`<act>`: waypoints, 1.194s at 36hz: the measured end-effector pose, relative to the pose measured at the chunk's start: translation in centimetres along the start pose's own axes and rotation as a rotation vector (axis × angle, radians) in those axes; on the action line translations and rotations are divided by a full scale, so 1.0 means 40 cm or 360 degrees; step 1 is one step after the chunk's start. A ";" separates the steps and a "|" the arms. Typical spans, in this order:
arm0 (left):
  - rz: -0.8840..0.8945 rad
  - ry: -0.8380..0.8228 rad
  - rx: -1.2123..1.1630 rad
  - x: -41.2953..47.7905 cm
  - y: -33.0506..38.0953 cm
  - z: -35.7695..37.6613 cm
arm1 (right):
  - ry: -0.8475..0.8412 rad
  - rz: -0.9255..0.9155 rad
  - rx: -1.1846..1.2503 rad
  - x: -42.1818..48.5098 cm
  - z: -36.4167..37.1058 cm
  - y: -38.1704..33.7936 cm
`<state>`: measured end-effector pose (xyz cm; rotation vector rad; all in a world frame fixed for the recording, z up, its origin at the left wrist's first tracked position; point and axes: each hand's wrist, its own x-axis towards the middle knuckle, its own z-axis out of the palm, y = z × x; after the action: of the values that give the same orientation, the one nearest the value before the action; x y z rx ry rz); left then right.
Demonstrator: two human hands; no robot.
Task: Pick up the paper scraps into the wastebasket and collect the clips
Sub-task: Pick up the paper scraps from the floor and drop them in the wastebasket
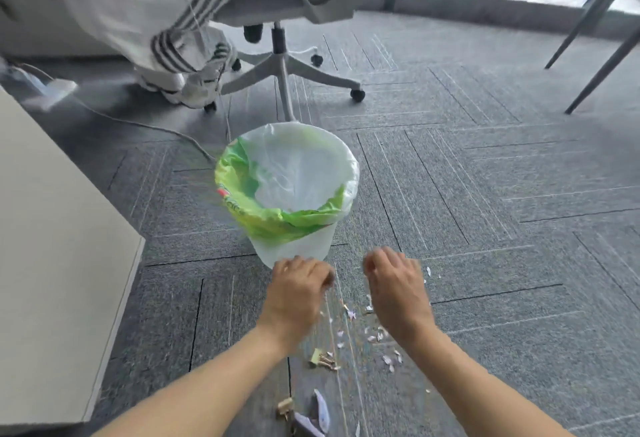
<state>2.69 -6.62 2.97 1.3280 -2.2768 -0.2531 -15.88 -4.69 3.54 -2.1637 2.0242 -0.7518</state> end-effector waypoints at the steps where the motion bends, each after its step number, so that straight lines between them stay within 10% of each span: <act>1: 0.0057 0.0114 -0.0007 0.024 0.008 -0.034 | 0.0069 -0.0066 0.0001 0.033 -0.028 -0.018; 8: -0.0009 0.0656 0.0012 0.200 0.017 -0.283 | 0.0223 -0.0183 0.0228 0.270 -0.191 -0.150; 20: -0.1183 0.0216 -0.0137 0.303 -0.070 -0.313 | -0.0407 0.0560 0.0199 0.438 -0.155 -0.215; 30: -0.1262 -0.0449 0.0284 0.294 -0.010 -0.288 | -0.0600 0.0042 0.0066 0.396 -0.127 -0.179; 43: 0.0016 0.0480 0.0321 0.226 0.088 -0.208 | 0.0079 0.0010 0.0173 0.249 -0.182 -0.047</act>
<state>0.46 -11.88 14.41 1.3490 -2.0932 0.1752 -17.04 -12.06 13.53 -2.0992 1.9626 -0.9013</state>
